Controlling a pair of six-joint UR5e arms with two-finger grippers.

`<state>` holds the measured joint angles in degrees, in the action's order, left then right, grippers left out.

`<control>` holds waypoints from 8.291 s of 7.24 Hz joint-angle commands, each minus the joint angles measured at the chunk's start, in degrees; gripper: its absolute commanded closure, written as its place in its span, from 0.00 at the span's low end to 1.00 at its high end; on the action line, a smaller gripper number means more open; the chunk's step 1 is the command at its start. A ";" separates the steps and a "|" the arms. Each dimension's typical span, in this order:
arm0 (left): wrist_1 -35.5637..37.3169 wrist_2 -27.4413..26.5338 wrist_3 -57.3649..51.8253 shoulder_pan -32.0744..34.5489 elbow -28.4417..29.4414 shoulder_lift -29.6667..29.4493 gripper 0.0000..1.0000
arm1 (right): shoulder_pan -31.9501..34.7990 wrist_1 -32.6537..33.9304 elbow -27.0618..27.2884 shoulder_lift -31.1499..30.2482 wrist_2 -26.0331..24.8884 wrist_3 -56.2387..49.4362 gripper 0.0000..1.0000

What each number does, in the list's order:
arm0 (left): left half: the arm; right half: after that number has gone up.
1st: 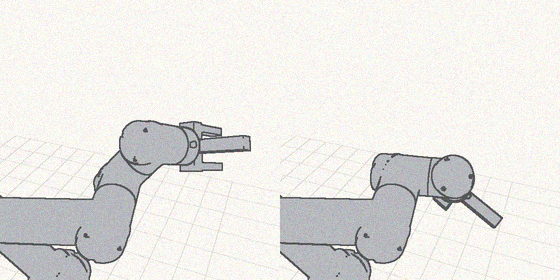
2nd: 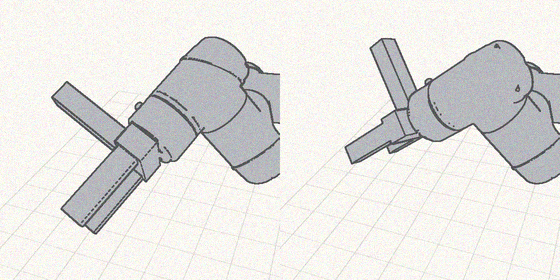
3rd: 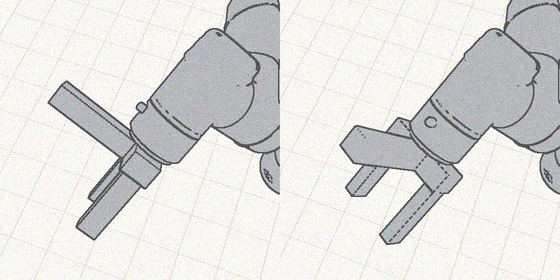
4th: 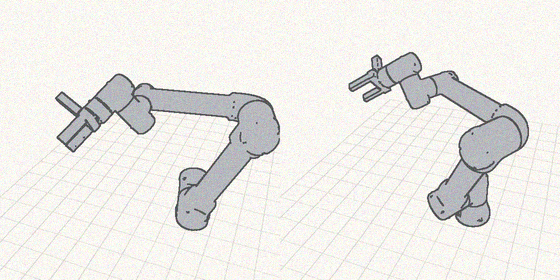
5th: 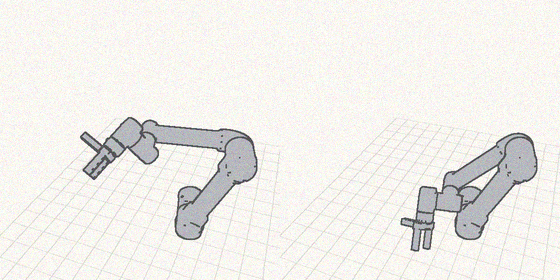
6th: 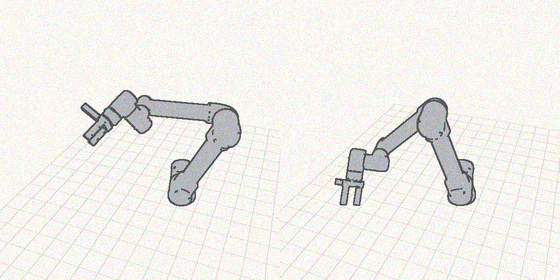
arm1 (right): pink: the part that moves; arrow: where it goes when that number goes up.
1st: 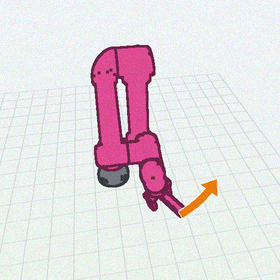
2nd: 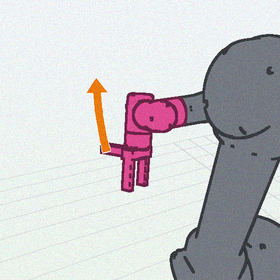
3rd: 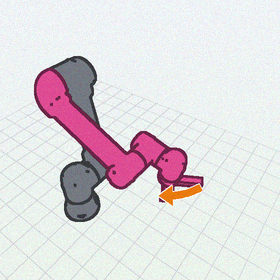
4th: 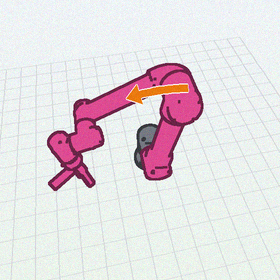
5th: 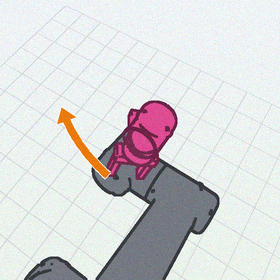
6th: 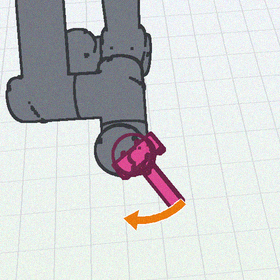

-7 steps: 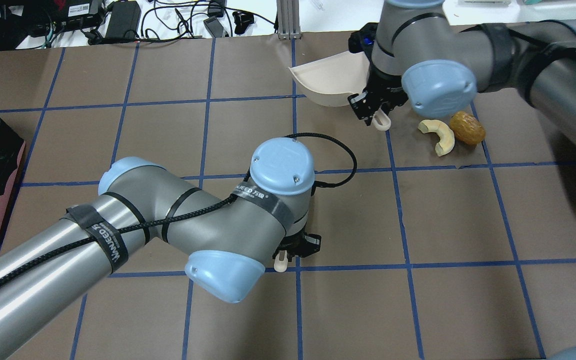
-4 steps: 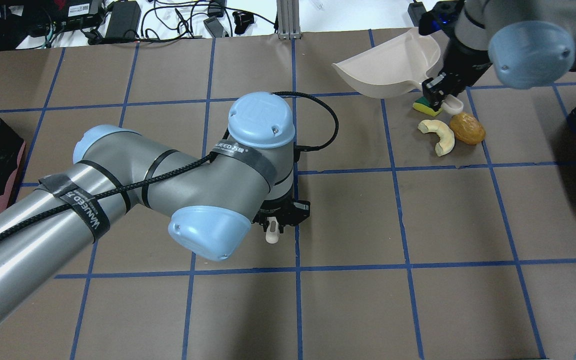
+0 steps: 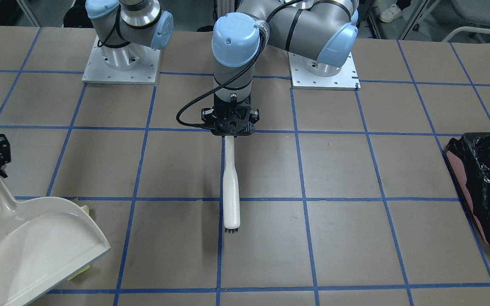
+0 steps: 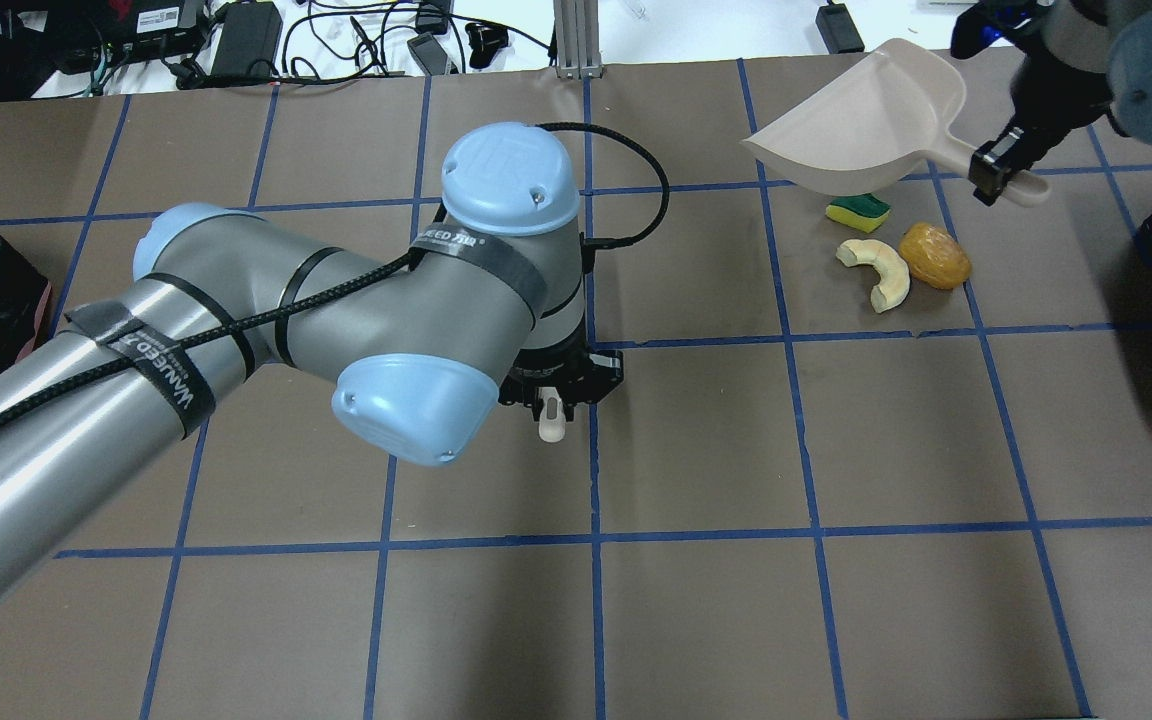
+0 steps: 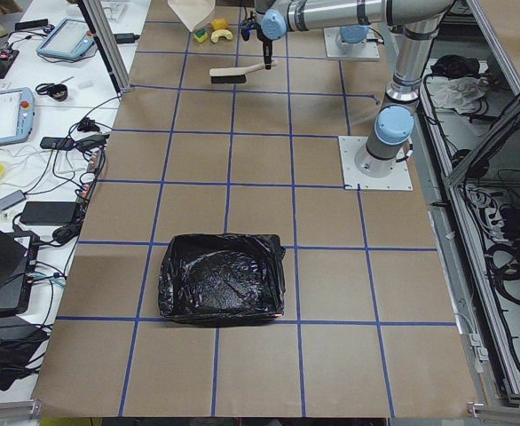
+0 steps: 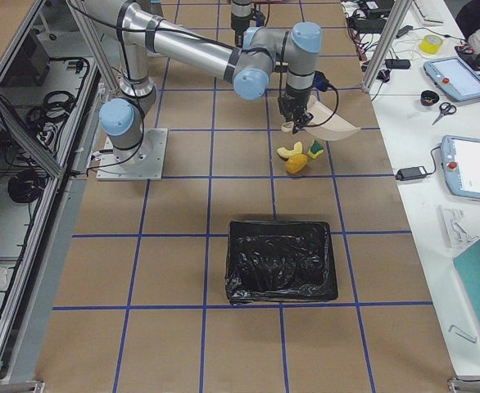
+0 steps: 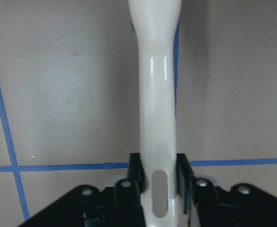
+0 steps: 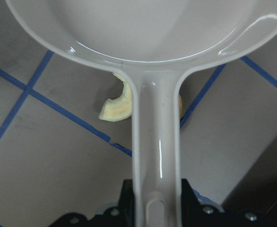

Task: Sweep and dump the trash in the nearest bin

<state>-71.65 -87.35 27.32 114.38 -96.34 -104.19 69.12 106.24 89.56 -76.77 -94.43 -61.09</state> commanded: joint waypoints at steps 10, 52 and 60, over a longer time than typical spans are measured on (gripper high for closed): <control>5.47 6.58 12.48 2.85 24.86 -21.48 1.00 | -17.96 17.74 0.09 9.43 -4.63 -51.58 0.79; 2.83 8.49 -4.83 13.24 52.47 -46.02 1.00 | -14.36 16.19 3.25 12.26 -2.87 -42.79 0.81; 7.47 13.08 0.37 13.94 59.95 -50.66 1.00 | -14.36 16.01 3.25 12.08 -2.78 -41.91 0.81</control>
<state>-66.20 -74.80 27.21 128.32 -36.75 -153.64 54.76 122.25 92.81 -64.69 -97.22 -103.08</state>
